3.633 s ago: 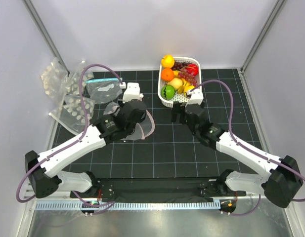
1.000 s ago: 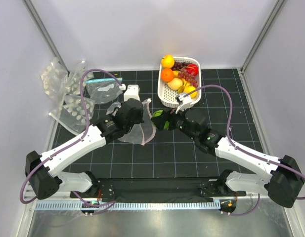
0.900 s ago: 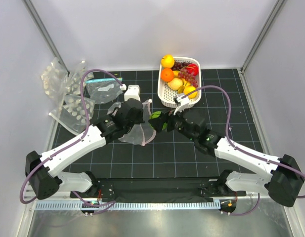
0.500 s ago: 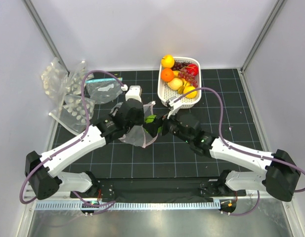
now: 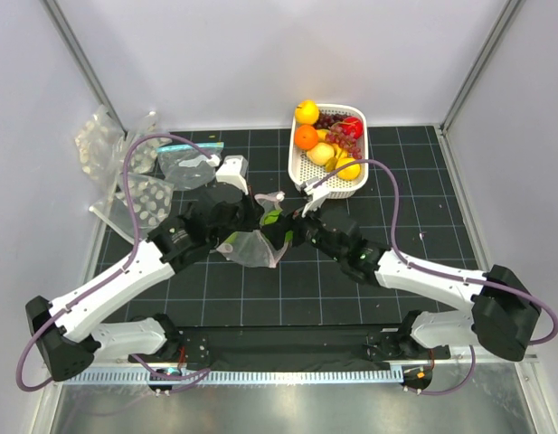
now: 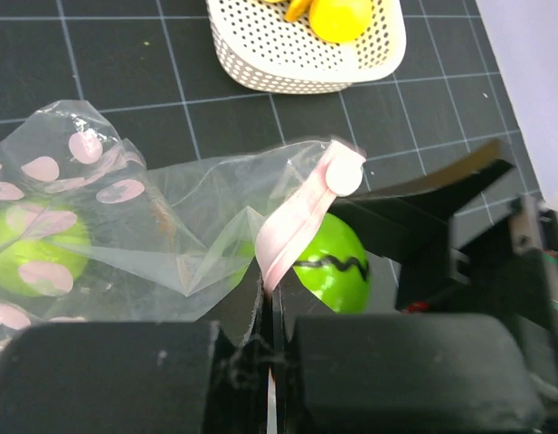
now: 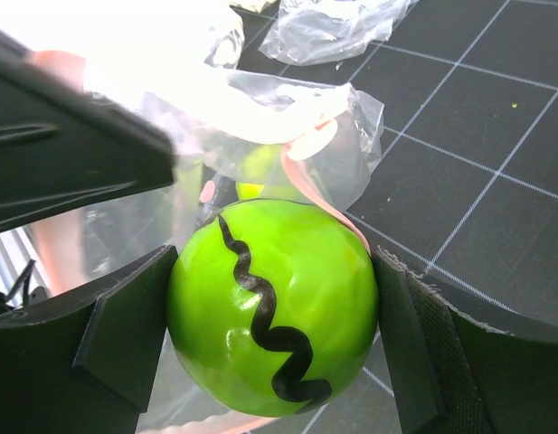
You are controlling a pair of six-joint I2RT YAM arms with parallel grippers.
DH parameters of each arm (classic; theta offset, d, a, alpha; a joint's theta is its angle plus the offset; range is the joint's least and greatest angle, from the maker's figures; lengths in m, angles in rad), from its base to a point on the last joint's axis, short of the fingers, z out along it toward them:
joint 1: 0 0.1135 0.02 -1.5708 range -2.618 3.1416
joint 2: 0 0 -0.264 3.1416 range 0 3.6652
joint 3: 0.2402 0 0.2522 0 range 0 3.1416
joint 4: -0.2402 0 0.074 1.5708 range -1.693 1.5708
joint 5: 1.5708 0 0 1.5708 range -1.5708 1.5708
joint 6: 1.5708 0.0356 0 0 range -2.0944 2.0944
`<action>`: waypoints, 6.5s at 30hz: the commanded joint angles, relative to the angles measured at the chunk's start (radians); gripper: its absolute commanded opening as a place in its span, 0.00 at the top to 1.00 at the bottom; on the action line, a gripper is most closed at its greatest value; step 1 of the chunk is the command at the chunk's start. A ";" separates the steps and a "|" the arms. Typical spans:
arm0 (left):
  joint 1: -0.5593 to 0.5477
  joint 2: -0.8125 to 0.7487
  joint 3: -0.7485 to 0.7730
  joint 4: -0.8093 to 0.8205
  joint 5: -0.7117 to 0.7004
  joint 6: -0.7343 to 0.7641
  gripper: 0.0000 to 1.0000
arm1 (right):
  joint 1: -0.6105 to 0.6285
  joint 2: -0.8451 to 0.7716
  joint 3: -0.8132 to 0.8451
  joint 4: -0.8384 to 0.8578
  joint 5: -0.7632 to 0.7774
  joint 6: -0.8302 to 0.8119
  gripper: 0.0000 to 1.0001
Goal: Place the food in the zip-top bag and seal the zipper
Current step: Place the fake fruit in the zipper food storage bag, then pick up the fake fruit from the bin.
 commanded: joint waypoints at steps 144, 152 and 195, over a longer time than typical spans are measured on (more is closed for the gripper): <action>0.060 -0.112 -0.138 0.173 -0.045 -0.029 1.00 | 0.092 -0.134 0.089 -0.214 0.504 -0.044 0.07; 0.060 -0.103 -0.138 0.179 -0.042 -0.018 1.00 | 0.092 -0.150 0.085 -0.216 0.500 -0.043 0.07; 0.060 -0.089 -0.145 0.181 -0.070 -0.055 1.00 | -0.414 0.098 0.299 -0.395 0.333 0.016 0.05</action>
